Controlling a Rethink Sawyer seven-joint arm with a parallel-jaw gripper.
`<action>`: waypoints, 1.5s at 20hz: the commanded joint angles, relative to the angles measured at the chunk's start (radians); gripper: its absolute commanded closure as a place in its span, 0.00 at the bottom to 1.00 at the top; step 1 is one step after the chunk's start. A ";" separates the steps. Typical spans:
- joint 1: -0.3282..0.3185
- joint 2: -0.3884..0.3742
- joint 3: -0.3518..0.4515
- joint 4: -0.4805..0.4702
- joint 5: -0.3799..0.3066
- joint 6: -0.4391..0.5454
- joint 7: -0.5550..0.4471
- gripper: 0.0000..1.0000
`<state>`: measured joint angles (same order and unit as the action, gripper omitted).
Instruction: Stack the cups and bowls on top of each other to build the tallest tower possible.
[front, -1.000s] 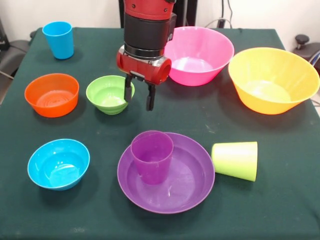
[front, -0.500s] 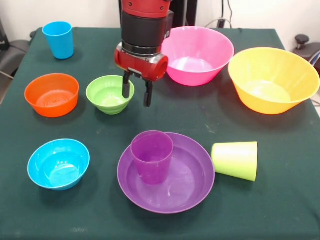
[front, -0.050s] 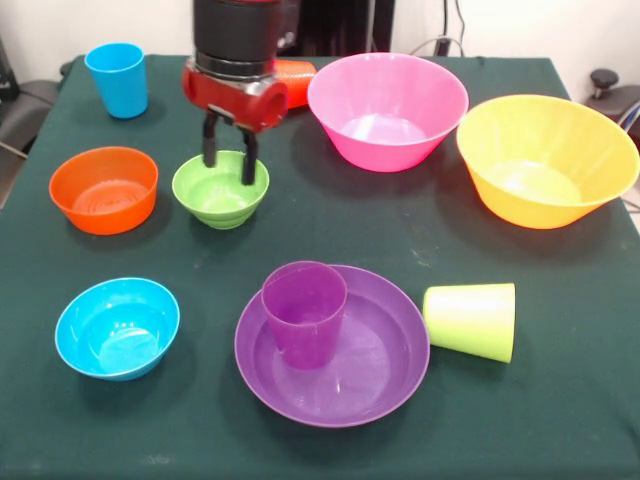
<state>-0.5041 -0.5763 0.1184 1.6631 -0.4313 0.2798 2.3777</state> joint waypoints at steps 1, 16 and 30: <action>-0.029 0.057 0.097 0.043 -0.131 -0.050 -0.135 0.00; -0.020 0.088 0.101 0.017 -0.182 -0.078 -0.069 0.00; 0.014 0.065 0.076 0.012 -0.205 -0.065 -0.072 0.00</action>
<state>-0.5329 -0.5222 0.1317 1.6682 -0.5485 0.2574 2.3777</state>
